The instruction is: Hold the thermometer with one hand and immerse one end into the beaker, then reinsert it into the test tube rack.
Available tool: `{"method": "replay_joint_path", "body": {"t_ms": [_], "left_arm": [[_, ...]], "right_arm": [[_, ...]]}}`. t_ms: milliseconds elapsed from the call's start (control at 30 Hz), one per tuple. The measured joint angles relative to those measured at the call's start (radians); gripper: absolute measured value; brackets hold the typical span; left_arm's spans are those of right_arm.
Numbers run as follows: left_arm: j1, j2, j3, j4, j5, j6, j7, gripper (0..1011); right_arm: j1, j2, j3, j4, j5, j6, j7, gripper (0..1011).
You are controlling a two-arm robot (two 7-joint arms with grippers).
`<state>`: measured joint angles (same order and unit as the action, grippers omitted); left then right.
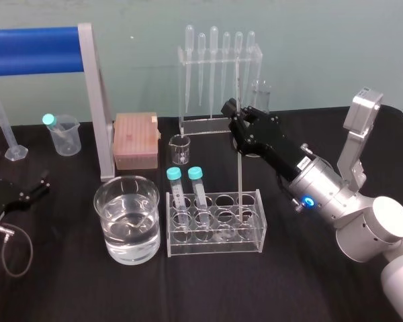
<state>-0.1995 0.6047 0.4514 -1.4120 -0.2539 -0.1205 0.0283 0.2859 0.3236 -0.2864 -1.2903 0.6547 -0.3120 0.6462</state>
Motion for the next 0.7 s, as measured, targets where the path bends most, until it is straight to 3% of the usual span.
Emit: {"method": "replay_joint_path", "body": {"t_ms": [700], "left_arm": [[0.000,0.000,0.000,0.000,0.000,0.000,0.000,1008]], "right_arm": [[0.000,0.001,0.000,-0.002,0.000,-0.002,0.000,57]]}}
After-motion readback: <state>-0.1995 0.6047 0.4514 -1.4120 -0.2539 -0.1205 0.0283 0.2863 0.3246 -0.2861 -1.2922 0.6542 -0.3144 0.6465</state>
